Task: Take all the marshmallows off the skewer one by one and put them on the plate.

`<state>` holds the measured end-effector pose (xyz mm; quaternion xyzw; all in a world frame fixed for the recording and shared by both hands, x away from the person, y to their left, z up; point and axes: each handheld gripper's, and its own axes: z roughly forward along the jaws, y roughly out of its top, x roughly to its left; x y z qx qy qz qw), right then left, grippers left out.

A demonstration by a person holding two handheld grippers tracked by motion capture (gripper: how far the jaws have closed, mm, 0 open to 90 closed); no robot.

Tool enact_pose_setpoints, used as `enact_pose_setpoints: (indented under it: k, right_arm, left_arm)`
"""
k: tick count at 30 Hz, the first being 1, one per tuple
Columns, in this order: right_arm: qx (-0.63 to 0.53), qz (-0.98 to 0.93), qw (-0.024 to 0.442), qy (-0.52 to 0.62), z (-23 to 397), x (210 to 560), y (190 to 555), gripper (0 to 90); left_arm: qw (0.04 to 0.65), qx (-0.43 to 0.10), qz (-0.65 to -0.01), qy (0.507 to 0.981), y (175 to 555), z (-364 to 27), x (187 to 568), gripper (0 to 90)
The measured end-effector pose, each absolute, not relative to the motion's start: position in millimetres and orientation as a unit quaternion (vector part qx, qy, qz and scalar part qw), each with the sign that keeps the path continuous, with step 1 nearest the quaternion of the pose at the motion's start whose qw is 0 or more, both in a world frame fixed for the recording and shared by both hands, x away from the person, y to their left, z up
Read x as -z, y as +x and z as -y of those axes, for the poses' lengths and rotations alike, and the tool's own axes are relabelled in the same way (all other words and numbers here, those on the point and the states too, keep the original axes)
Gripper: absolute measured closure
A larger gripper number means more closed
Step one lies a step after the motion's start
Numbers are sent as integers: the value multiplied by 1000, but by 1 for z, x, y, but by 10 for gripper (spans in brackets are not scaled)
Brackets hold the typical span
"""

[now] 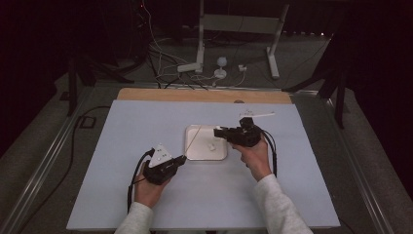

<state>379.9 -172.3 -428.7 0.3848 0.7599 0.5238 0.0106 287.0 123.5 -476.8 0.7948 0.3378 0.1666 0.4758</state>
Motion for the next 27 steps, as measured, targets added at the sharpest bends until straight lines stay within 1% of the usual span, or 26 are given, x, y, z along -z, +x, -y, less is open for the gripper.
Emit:
enact_pose_setpoints:
  k: [3,15,22,23,25,27]
  right_arm:
    - [-519,-760,11,391,173,434,381,765]
    - [-468,-787,46,400,161,451,384,754]
    - [-437,-793,48,422,160,464,391,740]
    - [-431,-795,50,424,159,466,392,725]
    - [-418,-799,55,429,158,470,394,653]
    - [-407,-805,67,427,157,473,394,519]
  left_arm:
    - [480,-165,-340,792,287,-125,476,900]
    - [487,-161,-344,787,289,-125,474,900]
    - [488,-161,-345,785,289,-126,473,900]
    - [489,-160,-346,785,289,-126,473,900]
    - [488,-159,-346,785,289,-126,473,900]
    - [489,-159,-348,784,290,-126,472,900]
